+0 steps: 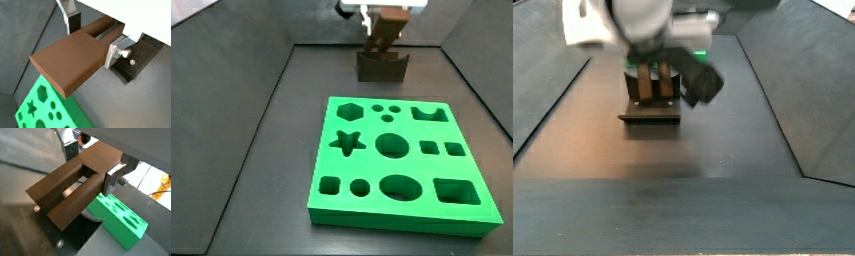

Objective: Pick up the square-circle object. Move up. Place the square-circle object on the fixture. Regrasp the square-circle object. Rotate the square-circle object. Move to above the board. Insert the square-circle object.
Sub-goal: Place the square-circle object on the fixture, then regrasp the square-circle object.

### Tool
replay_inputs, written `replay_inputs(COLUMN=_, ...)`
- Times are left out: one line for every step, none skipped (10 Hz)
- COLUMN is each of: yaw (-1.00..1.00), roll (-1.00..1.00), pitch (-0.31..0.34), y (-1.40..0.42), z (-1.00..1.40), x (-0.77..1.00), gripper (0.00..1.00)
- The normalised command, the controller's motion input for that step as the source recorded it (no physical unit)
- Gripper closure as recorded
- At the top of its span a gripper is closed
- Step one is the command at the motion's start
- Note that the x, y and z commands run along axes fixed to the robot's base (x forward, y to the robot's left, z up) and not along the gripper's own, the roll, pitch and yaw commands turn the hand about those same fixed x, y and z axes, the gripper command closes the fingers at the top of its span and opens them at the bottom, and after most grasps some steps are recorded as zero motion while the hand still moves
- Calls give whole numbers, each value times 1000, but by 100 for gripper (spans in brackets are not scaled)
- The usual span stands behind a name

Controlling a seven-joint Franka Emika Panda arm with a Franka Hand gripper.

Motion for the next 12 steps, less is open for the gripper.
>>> replay_inputs(yaw=-229, roll=-198, pitch=89, y=137, z=-1000, x=185, gripper=100)
replay_inputs(yaw=-229, roll=-179, pitch=60, y=132, z=-892, x=173, gripper=100)
replay_inputs(yaw=-206, roll=-172, pitch=17, y=99, z=-618, x=139, gripper=100)
replay_inputs(yaw=-193, roll=-171, pitch=-1, y=86, z=-490, x=124, gripper=100)
replay_inputs(yaw=-138, roll=-117, pitch=-54, y=129, z=-298, x=93, gripper=100)
replay_inputs(yaw=-109, roll=-105, pitch=-70, y=139, z=-281, x=77, gripper=100)
replay_inputs(yaw=-81, roll=-104, pitch=-70, y=136, z=-279, x=78, gripper=100)
replay_inputs(yaw=-51, roll=-104, pitch=-70, y=134, z=-277, x=79, gripper=100)
replay_inputs(yaw=0, roll=0, pitch=0, y=-500, z=-167, x=0, gripper=100)
replay_inputs(yaw=0, roll=0, pitch=0, y=0, z=0, x=0, gripper=0)
replay_inputs(yaw=19, roll=65, pitch=-66, y=0, z=1000, x=0, gripper=0)
replay_inputs(yaw=19, roll=65, pitch=-64, y=-2, z=1000, x=-1, gripper=0)
